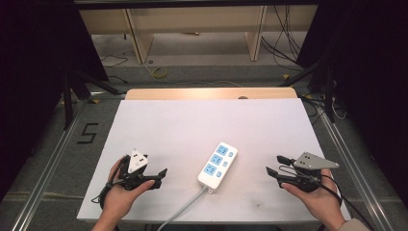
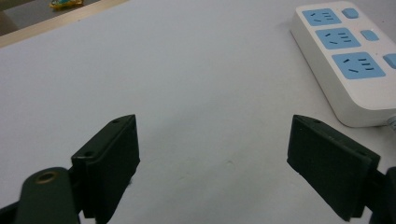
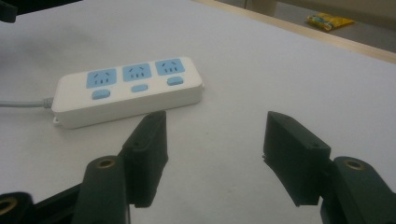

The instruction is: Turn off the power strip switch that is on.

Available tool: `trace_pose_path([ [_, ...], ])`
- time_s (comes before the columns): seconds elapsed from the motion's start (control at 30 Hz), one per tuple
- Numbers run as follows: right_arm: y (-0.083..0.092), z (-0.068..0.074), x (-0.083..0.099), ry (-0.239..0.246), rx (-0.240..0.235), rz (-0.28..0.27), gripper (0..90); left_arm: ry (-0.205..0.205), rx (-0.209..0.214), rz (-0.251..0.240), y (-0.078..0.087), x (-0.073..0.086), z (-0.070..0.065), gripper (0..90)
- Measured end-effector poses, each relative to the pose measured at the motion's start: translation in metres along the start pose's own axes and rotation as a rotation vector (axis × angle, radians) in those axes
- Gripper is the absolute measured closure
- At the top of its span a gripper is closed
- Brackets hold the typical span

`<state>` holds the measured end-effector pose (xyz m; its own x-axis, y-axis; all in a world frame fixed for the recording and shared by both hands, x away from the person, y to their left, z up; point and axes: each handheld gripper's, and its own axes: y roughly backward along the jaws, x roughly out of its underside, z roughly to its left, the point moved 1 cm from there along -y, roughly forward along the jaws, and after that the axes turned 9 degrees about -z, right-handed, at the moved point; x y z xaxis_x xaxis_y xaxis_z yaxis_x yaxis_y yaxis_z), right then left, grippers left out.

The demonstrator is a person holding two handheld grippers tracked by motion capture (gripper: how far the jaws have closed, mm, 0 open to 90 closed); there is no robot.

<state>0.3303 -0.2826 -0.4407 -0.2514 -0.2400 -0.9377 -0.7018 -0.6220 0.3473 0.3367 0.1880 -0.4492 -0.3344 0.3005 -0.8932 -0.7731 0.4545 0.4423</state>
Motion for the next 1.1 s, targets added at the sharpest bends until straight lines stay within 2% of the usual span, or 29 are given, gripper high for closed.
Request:
trace_pose_path([
  [0.2,-0.006,0.002,-0.001,0.001,-0.007,0.023,53.2,0.000,-0.001,0.001,0.000,0.000,0.000,16.5],
  [0.23,-0.007,0.003,-0.002,0.012,-0.015,0.039,62.7,0.000,-0.001,0.001,0.000,0.000,0.000,16.6],
  [0.27,-0.007,0.003,-0.002,0.012,-0.015,0.039,62.7,-0.001,-0.002,0.000,0.000,0.000,0.000,16.6],
  [0.3,-0.008,0.003,-0.002,0.016,-0.020,0.040,67.5,-0.001,-0.001,0.000,0.000,0.000,0.000,16.5],
  [0.33,-0.010,0.004,-0.004,0.037,-0.027,0.055,77.0,-0.001,-0.001,0.000,0.000,0.000,0.000,16.6],
  [0.37,-0.010,0.004,-0.004,0.037,-0.027,0.055,77.0,0.000,-0.001,0.000,0.000,0.000,0.000,16.6],
  [0.4,-0.012,0.005,-0.005,0.055,-0.032,0.071,84.9,0.001,0.000,0.001,0.000,0.000,0.000,16.6],
  [0.47,-0.014,0.006,-0.006,0.066,-0.038,0.088,90.0,-0.001,0.000,0.003,-0.001,0.000,-0.001,16.6],
  [0.77,-0.019,0.008,-0.009,0.053,-0.057,0.118,90.0,-0.004,-0.002,0.001,-0.001,-0.001,-0.001,16.7],
  [1.1,-0.033,0.013,-0.014,0.054,-0.086,0.141,90.0,-0.007,0.000,0.006,-0.002,-0.001,-0.001,16.8],
])
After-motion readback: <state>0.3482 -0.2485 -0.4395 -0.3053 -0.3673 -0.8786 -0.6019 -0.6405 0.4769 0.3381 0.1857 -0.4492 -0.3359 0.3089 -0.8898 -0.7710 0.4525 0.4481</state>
